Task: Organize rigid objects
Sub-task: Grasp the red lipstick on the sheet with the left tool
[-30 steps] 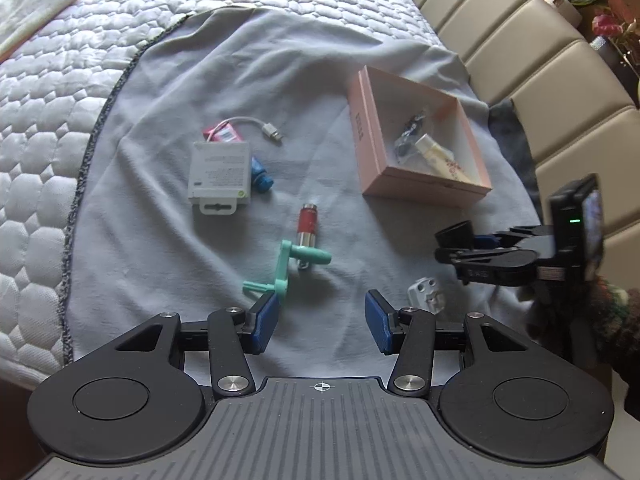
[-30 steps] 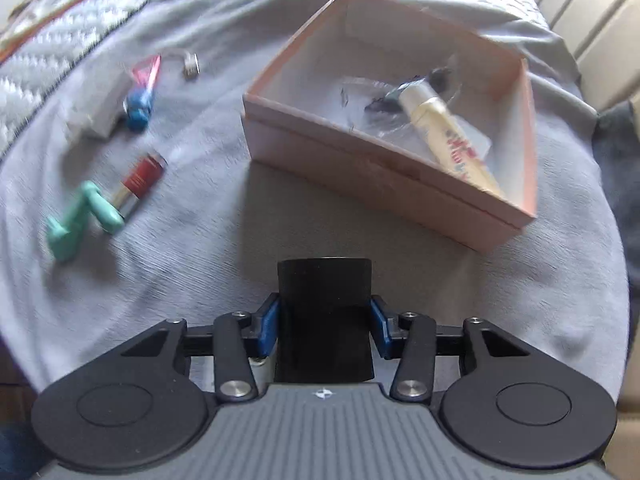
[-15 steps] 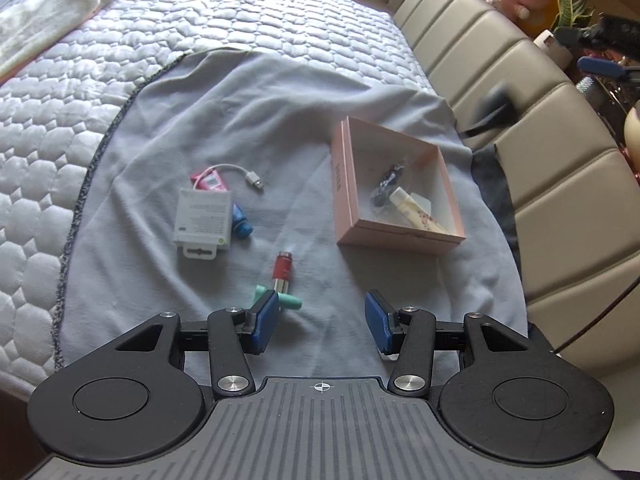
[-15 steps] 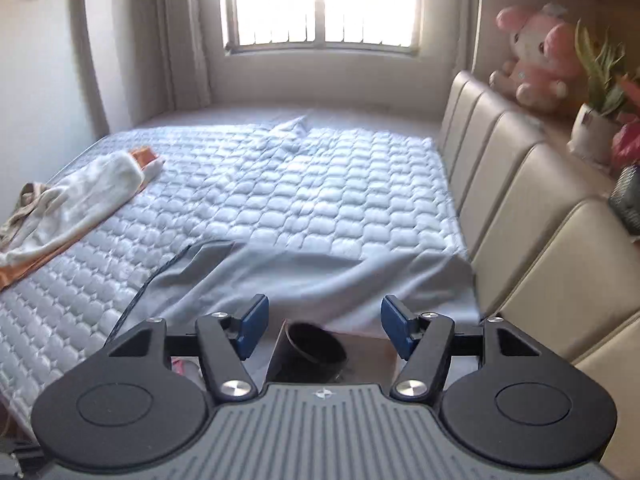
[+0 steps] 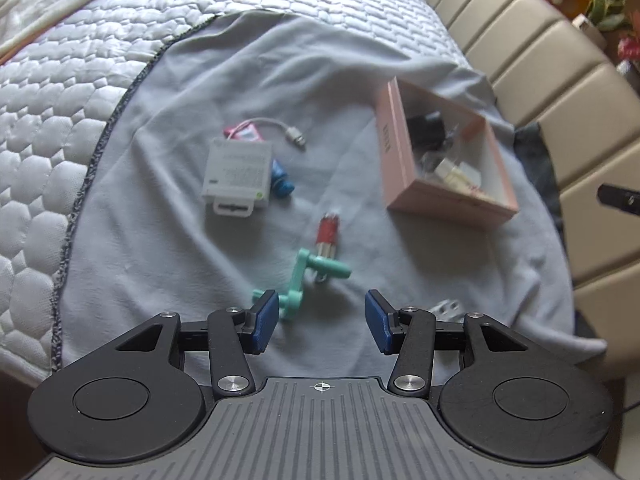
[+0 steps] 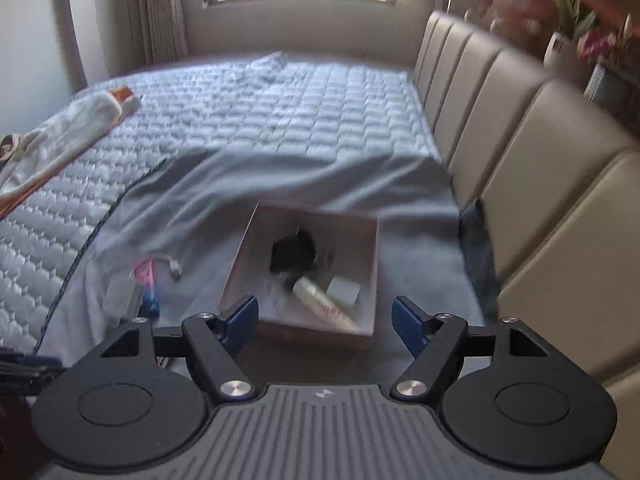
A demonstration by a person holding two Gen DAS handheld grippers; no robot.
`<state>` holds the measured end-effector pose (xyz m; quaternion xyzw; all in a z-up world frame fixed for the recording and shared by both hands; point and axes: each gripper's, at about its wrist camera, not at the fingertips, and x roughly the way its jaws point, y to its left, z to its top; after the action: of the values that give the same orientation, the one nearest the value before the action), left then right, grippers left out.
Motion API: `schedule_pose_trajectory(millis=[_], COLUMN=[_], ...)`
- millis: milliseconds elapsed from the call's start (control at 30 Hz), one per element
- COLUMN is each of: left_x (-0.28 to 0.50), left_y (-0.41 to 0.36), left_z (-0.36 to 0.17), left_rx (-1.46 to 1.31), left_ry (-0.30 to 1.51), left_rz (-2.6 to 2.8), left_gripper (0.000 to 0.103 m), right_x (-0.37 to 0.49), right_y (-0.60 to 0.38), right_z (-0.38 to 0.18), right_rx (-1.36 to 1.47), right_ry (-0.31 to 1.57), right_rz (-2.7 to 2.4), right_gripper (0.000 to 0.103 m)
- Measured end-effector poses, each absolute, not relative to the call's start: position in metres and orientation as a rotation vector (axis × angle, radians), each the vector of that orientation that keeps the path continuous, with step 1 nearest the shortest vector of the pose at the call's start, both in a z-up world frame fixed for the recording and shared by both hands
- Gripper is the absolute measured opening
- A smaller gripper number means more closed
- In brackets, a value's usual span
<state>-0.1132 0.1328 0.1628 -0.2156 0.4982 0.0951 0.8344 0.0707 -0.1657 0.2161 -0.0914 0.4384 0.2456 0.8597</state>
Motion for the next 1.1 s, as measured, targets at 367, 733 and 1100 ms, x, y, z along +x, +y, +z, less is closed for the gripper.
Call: schedule_pose_trajectory(millis=[367,733,1100], left_x=[-0.076,-0.038,-0.005], left_y=[0.134,0.128,0.118], left_z=[0.104,0.070,0.041], left_rx=[-0.342,-0.390,-0.272], left_ry=[1.026,0.933,1.025], left_rz=[0.113,0.107,0.111], left_gripper=[0.052,0.052,0.037], right_x=[0.015,0.003,0.025], right_y=[-0.160,-0.161,-0.184], right_z=[0.083,0.059,0.068], right_rx=[-0.220,-0.325,-0.351], right_ry=[1.101,1.008,0.978], right_rz=[0.443,0.445,0.384], right_gripper=[0.074,0.074,0.074])
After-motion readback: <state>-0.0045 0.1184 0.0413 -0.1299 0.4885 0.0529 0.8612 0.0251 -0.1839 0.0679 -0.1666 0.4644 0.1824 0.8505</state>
